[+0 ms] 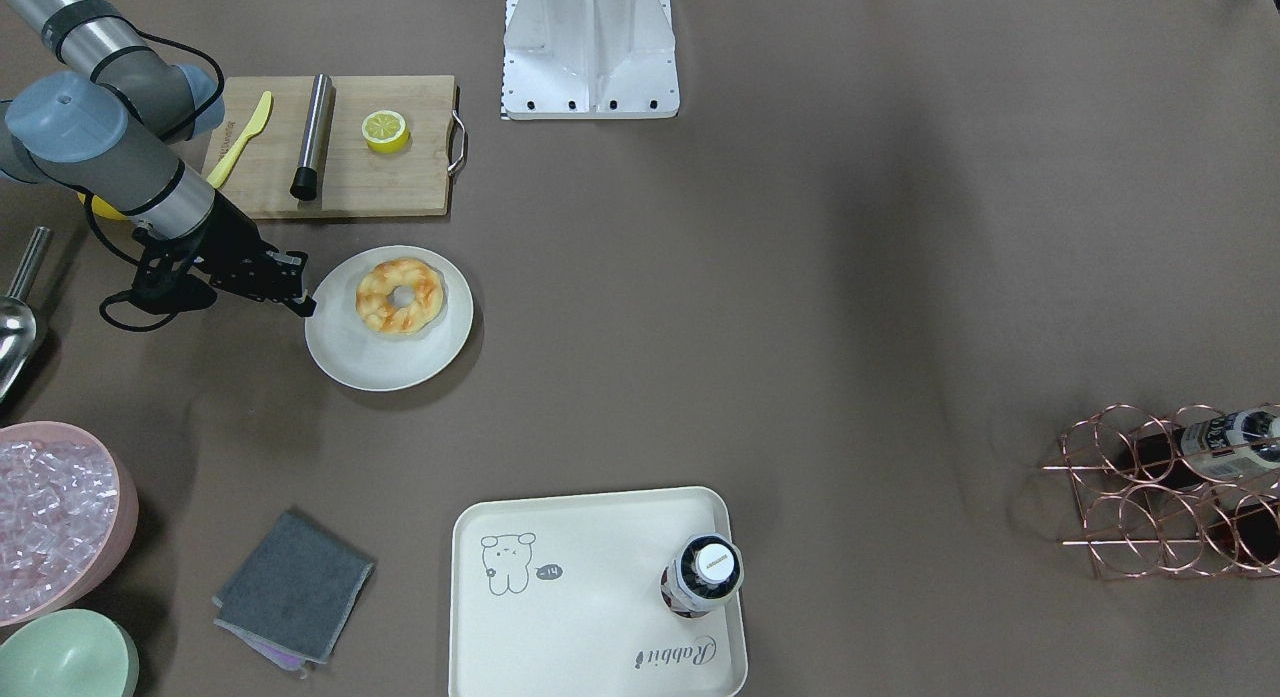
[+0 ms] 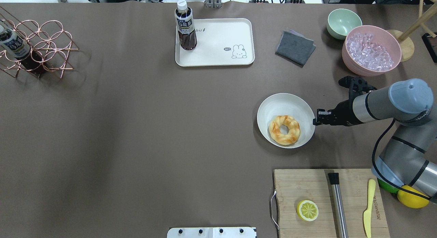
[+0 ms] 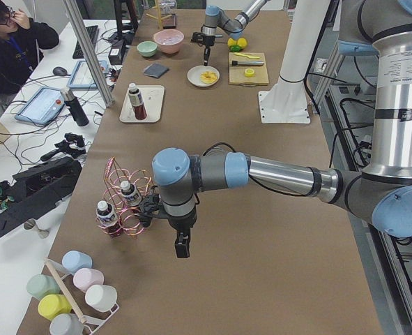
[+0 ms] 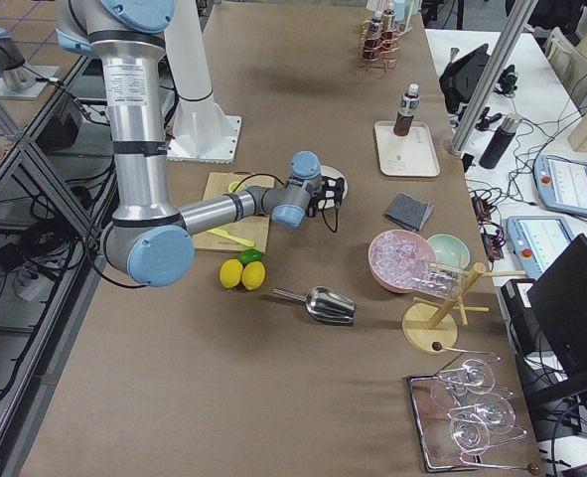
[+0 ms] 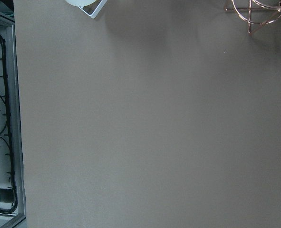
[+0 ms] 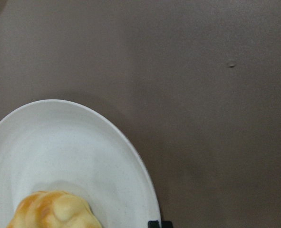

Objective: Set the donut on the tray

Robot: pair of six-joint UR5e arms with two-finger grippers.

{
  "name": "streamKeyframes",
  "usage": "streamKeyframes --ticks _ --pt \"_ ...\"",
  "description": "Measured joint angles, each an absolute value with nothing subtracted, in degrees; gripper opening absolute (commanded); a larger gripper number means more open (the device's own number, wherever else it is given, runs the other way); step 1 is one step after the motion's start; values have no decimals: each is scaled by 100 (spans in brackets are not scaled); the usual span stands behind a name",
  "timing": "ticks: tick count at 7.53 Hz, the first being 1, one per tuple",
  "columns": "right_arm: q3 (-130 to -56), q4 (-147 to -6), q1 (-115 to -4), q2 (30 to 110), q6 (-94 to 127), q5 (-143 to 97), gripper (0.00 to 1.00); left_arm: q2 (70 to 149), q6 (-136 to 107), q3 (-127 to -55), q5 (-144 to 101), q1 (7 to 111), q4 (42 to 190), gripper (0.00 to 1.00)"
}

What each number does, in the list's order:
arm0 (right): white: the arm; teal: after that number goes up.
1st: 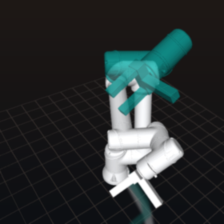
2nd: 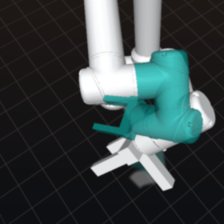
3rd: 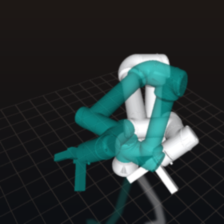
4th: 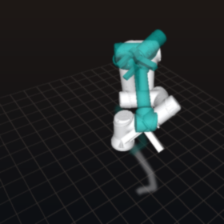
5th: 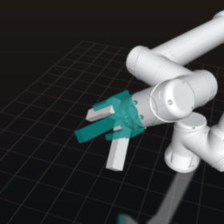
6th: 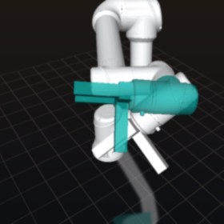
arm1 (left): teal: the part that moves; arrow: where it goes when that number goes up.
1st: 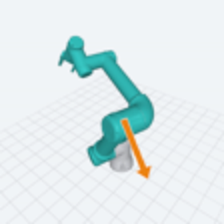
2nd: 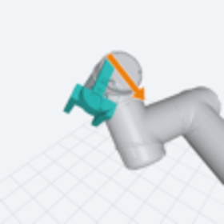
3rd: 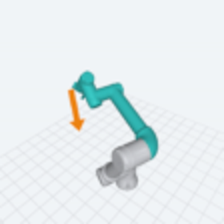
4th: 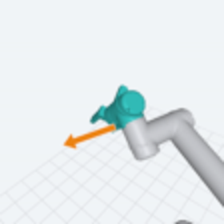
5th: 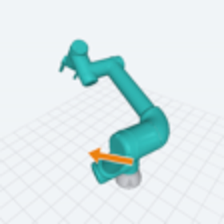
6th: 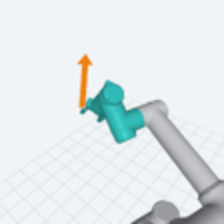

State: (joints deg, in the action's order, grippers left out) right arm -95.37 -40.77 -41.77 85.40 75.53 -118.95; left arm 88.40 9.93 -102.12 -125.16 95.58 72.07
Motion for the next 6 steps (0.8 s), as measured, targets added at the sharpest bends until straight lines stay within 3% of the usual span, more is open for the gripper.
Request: streamKeyframes --ticks 4,6 --pt "-9784 -4081 -4348 8445 7572 -12070 0 8839 985 -10213 -12516 9566 7207 98" --pt "-9564 -4189 -4475 8008 7770 -12135 0 8845 984 -10210 -12516 9563 7207 98"
